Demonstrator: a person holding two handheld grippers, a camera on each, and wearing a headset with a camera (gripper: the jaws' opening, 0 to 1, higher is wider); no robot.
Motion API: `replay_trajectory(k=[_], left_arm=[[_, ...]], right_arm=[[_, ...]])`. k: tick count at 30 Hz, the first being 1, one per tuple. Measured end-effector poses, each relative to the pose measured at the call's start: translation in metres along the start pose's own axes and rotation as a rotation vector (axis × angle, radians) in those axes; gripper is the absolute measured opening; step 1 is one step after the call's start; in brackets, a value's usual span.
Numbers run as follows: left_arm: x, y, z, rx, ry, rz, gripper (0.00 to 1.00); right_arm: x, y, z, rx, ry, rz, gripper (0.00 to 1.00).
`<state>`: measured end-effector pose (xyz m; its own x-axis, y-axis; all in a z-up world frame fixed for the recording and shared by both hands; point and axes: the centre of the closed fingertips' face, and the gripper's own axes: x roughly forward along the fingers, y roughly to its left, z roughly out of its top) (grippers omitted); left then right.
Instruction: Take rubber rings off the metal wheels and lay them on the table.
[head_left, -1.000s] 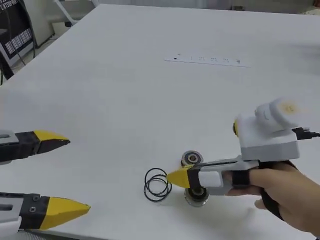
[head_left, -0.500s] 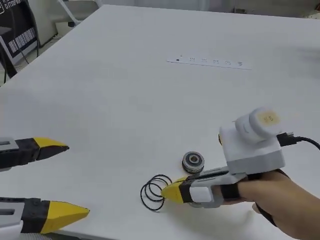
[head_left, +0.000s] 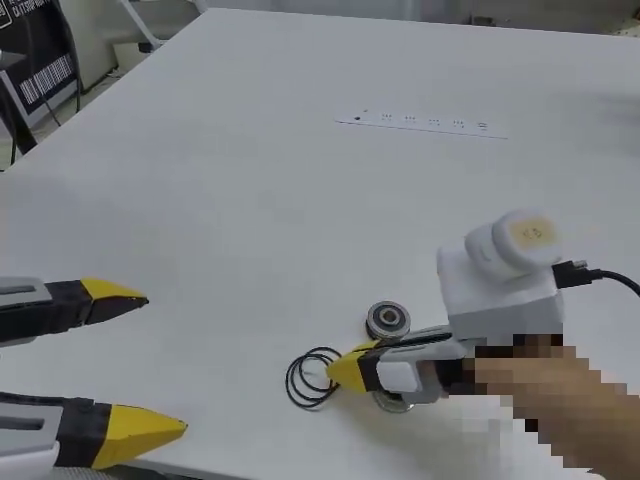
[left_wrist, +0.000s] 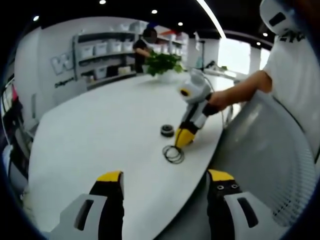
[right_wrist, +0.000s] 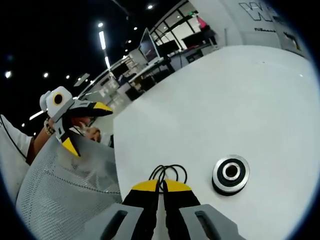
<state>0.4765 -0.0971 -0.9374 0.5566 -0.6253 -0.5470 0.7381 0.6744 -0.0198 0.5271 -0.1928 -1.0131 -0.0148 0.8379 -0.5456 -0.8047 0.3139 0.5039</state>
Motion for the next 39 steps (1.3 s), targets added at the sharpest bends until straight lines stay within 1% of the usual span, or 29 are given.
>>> replay_trajectory(k=[4, 11, 15, 17, 20, 22, 26, 27, 29, 33, 36, 37, 39], left_arm=[[0.000, 0.001, 0.001, -0.004, -0.007, 0.004, 0.68], [0.000, 0.001, 0.001, -0.001, -0.006, 0.007, 0.68], [0.000, 0.001, 0.002, 0.000, -0.009, 0.010, 0.68], [0.000, 0.002, 0.002, 0.000, -0.010, 0.012, 0.67], [-0.001, 0.002, 0.002, 0.001, -0.012, 0.014, 0.67], [-0.001, 0.002, 0.002, 0.002, -0.012, 0.016, 0.67], [-0.001, 0.002, 0.003, 0.004, -0.015, 0.017, 0.67], [-0.001, 0.002, 0.003, 0.003, -0.015, 0.018, 0.67], [-0.001, 0.003, 0.003, 0.003, -0.014, 0.017, 0.68], [-0.001, 0.003, 0.003, 0.003, -0.016, 0.016, 0.68], [-0.002, 0.004, 0.004, 0.021, -0.004, 0.013, 0.68], [-0.001, 0.004, 0.006, 0.026, -0.002, 0.013, 0.68], [-0.001, 0.004, 0.013, 0.042, -0.008, 0.007, 0.68]], right_arm=[[0.001, 0.000, 0.000, -0.019, 0.003, -0.008, 0.02], [0.003, 0.004, -0.005, -0.152, 0.065, -0.036, 0.06], [0.004, 0.002, -0.006, -0.208, 0.079, -0.062, 0.11], [0.004, 0.000, -0.005, -0.209, 0.075, -0.073, 0.13], [0.001, -0.001, -0.005, -0.193, 0.070, -0.066, 0.13], [0.000, -0.002, -0.004, -0.191, 0.065, -0.071, 0.13], [-0.006, -0.005, 0.001, -0.173, 0.032, -0.077, 0.14], [-0.007, -0.006, 0.003, -0.165, 0.017, -0.073, 0.14], [-0.010, -0.007, 0.007, -0.130, -0.011, -0.066, 0.16], [-0.015, -0.011, 0.015, -0.149, -0.049, -0.087, 0.17], [-0.020, -0.012, 0.025, -0.144, -0.096, -0.084, 0.19], [-0.022, -0.013, 0.027, -0.142, -0.109, -0.083, 0.19], [-0.027, -0.014, 0.033, -0.145, -0.137, -0.087, 0.21]])
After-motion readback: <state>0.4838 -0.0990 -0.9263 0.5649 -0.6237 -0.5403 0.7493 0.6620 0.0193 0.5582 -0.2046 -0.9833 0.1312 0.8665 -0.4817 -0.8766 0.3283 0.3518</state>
